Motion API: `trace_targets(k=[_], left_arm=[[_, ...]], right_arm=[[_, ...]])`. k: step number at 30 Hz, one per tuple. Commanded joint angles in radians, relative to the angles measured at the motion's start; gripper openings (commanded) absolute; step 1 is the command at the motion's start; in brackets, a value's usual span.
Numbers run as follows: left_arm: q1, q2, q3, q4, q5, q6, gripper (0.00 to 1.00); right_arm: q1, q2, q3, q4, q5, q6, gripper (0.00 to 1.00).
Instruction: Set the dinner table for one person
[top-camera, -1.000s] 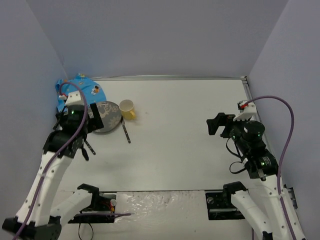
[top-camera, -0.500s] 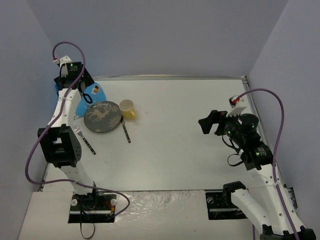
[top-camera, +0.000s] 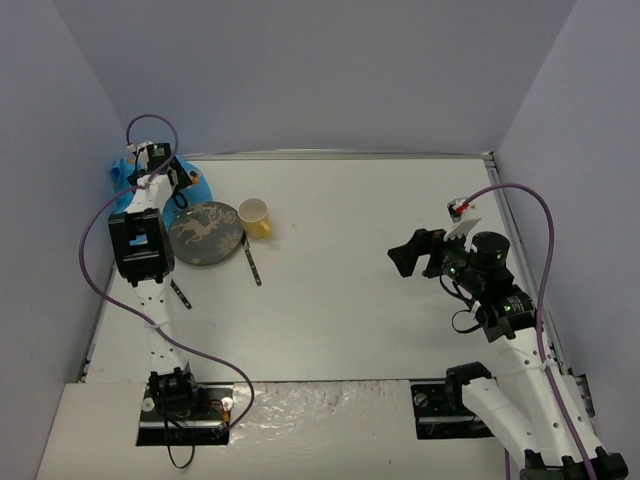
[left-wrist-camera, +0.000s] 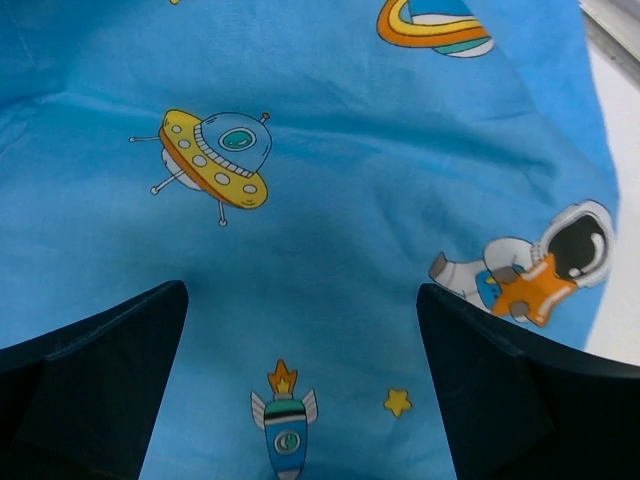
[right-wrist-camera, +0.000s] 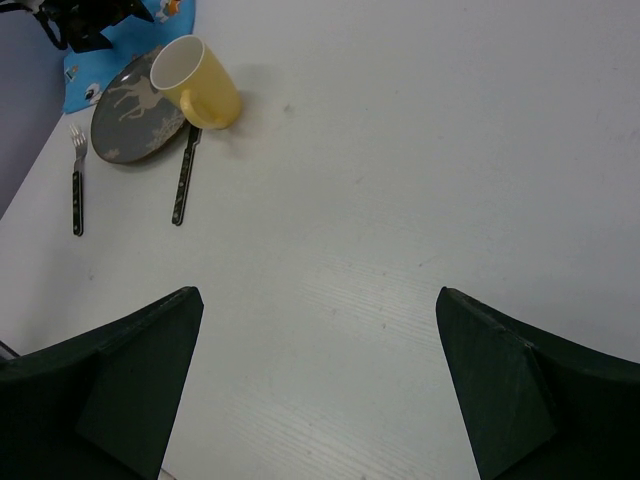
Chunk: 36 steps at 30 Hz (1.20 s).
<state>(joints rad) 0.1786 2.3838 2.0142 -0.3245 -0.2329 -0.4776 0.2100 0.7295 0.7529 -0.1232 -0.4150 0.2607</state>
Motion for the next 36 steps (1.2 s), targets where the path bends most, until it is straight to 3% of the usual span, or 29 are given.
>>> trace_targets(k=[1, 3, 6, 13, 14, 27, 36], left_arm=[[0.015, 0.016, 0.138, 0.023, 0.014, 0.014, 0.97], [0.018, 0.055, 0.184, -0.027, 0.025, 0.007, 0.89], [0.021, 0.096, 0.209, -0.060, 0.040, 0.001, 0.67], [0.032, 0.136, 0.234, -0.115, 0.048, 0.004, 0.05], [0.036, 0.133, 0.235, -0.119, 0.053, 0.004, 0.01], [0.056, -0.129, 0.249, -0.003, 0.074, 0.108, 0.00], [0.044, -0.292, 0.414, -0.018, 0.206, 0.086, 0.00]], right_arm=[[0.002, 0.020, 0.000, 0.094, -0.062, 0.001, 1.00], [0.002, 0.019, 0.000, 0.096, -0.066, 0.002, 1.00], [0.002, 0.013, -0.002, 0.097, -0.053, 0.007, 1.00], [0.002, -0.012, -0.009, 0.096, -0.053, 0.021, 1.00], [0.002, -0.015, -0.010, 0.096, -0.051, 0.023, 1.00], [0.002, -0.040, -0.007, 0.096, -0.041, 0.035, 1.00], [0.002, -0.059, 0.011, 0.096, -0.003, 0.041, 1.00]])
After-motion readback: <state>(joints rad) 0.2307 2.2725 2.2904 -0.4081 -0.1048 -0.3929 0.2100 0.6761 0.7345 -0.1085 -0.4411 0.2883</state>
